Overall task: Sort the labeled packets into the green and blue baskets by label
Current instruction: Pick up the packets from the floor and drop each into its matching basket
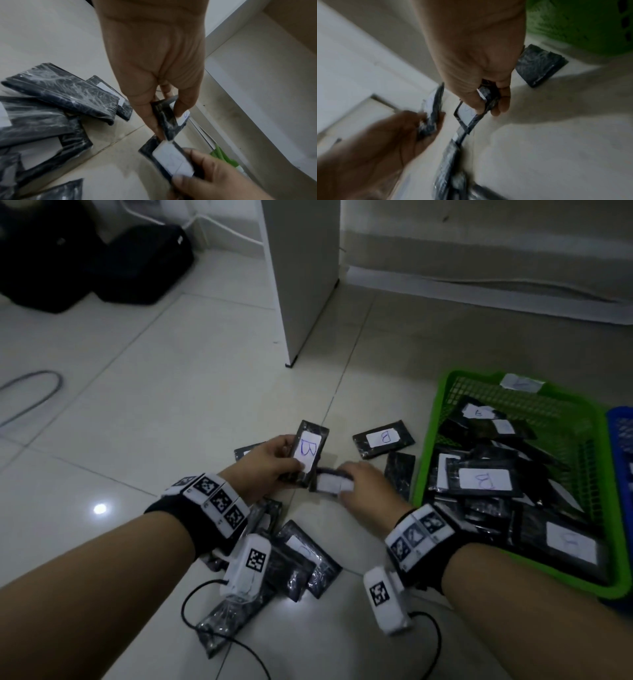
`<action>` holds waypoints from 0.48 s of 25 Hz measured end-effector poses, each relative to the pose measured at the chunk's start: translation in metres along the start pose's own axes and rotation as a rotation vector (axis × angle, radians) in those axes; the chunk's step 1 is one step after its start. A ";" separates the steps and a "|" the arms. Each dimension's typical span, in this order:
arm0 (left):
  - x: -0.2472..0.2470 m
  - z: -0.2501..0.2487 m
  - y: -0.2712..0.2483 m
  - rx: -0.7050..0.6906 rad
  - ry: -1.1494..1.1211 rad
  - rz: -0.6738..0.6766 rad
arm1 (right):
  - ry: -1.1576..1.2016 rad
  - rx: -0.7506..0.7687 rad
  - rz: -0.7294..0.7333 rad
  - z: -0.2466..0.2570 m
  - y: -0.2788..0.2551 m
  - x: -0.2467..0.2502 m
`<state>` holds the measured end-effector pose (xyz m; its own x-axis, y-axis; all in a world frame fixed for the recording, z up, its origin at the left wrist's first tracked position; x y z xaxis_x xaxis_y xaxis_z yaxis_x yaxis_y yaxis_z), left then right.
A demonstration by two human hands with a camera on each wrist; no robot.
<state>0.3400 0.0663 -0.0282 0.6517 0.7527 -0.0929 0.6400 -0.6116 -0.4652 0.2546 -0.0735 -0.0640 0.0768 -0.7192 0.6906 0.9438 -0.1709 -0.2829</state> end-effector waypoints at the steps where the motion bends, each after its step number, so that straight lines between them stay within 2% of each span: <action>1: -0.002 -0.004 0.001 -0.023 -0.018 -0.020 | 0.116 -0.028 -0.058 0.001 0.001 0.018; 4: -0.022 -0.021 0.010 -0.072 -0.059 -0.052 | 0.378 -0.118 -0.228 -0.001 -0.001 0.068; 7: -0.058 -0.039 0.024 -0.114 -0.067 -0.068 | 0.527 -0.112 -0.428 -0.016 -0.010 0.116; 12: -0.135 -0.051 0.055 -0.140 -0.151 -0.145 | 0.561 -0.313 -0.714 -0.103 -0.036 0.178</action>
<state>0.3079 -0.0818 0.0041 0.4874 0.8566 -0.1692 0.7795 -0.5142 -0.3577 0.2009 -0.2648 0.0007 -0.7246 -0.5796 0.3730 0.5737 -0.8071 -0.1395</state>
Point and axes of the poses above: each hand's wrist, its own y-axis towards the middle knuckle, its own x-axis out of the back of the hand, z = x × y, the point moved 6 cm from there along y, towards the middle knuckle, and after that the axes turned 3 degrees about z, right-handed, at the moved point
